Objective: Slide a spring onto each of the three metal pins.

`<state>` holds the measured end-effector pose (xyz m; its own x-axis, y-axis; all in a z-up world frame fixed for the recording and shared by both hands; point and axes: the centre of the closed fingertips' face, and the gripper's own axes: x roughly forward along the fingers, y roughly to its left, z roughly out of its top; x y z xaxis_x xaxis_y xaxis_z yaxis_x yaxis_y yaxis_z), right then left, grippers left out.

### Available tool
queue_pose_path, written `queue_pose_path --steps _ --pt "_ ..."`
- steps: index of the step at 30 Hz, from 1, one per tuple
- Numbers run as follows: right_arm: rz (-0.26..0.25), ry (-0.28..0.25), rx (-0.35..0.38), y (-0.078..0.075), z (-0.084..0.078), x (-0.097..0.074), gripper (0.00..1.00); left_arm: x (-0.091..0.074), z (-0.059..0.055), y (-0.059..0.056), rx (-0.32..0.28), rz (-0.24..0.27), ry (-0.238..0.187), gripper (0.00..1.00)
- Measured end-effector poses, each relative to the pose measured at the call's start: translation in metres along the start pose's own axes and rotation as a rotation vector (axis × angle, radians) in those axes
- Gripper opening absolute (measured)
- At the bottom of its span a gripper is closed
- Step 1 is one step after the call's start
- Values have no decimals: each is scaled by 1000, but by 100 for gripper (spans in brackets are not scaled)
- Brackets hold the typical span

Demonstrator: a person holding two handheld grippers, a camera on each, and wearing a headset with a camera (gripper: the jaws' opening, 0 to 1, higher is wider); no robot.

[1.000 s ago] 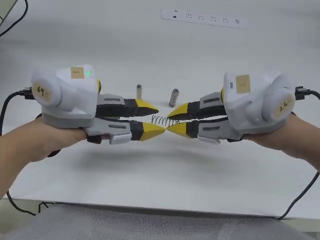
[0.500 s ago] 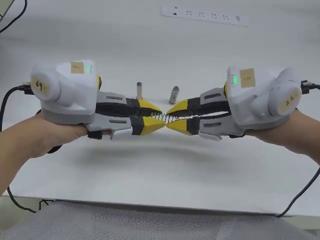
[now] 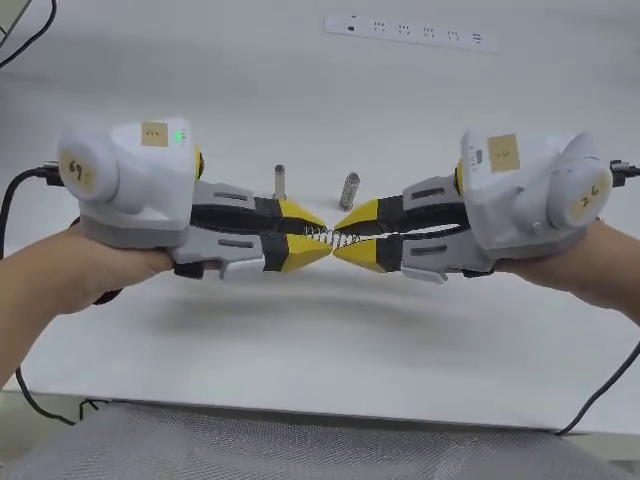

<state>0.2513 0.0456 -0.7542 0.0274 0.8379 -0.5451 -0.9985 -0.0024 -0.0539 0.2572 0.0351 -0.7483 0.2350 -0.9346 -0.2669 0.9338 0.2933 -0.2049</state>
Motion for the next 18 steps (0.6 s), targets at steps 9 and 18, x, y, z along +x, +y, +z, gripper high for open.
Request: queue_pose_path --steps 9,18 --pt "15 0 72 -5 -4 -2 10 1 2 -5 -8 -14 0 3" --pt "18 5 86 0 -6 -3 10 -1 2 -5 -17 -15 0 3"
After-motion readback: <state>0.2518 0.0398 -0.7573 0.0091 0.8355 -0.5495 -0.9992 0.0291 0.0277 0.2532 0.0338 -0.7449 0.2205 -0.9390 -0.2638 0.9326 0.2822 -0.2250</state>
